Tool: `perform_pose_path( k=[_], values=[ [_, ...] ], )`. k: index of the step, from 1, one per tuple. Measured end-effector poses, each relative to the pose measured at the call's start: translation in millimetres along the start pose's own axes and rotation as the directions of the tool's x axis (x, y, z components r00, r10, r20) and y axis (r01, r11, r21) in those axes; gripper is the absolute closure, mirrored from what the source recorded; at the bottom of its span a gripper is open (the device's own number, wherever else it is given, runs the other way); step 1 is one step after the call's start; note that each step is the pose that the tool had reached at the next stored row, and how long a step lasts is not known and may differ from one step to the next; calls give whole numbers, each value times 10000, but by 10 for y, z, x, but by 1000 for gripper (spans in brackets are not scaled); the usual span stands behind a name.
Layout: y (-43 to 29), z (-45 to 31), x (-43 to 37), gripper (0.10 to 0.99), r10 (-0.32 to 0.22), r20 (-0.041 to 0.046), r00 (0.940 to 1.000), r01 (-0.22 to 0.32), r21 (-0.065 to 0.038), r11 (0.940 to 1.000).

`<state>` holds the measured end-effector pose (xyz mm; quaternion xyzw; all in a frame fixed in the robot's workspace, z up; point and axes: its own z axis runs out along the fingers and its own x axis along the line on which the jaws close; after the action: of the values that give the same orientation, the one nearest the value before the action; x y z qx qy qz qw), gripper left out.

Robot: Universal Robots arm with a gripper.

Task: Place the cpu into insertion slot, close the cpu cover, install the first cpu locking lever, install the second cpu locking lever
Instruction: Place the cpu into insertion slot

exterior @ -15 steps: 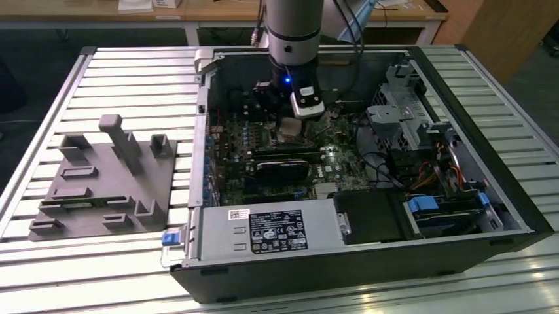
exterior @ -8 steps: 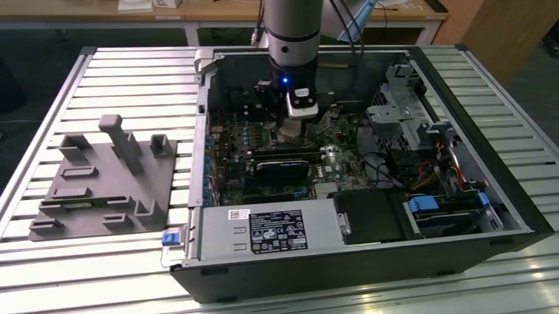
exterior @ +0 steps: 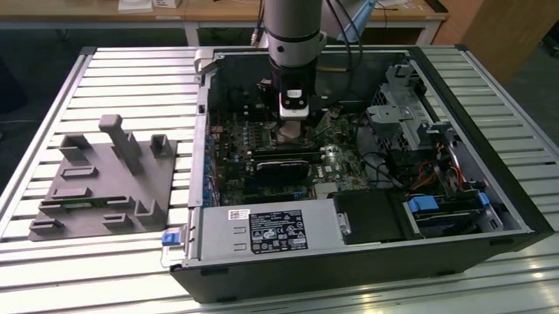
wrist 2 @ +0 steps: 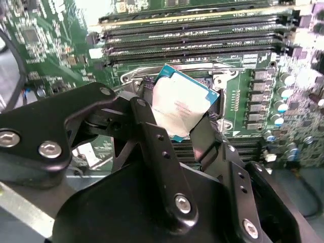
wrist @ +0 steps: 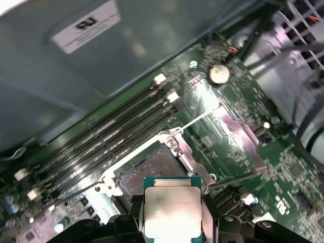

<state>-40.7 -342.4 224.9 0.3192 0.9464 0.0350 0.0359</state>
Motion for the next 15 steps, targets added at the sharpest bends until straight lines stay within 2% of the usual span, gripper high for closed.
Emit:
perform_pose_path(
  k=[4, 8, 11, 15],
  values=[
    [-1, 5, 0, 549, 731, 68, 9973, -732, 33, 9973],
    [-1, 11, 0, 549, 1443, 136, 9894, -1444, 59, 9895],
    [-2, 15, 1, 549, 1976, 188, 9801, -1978, 75, 9802],
    [-2, 23, 1, 549, 2682, 259, 9630, -2685, 92, 9632]
  ],
)
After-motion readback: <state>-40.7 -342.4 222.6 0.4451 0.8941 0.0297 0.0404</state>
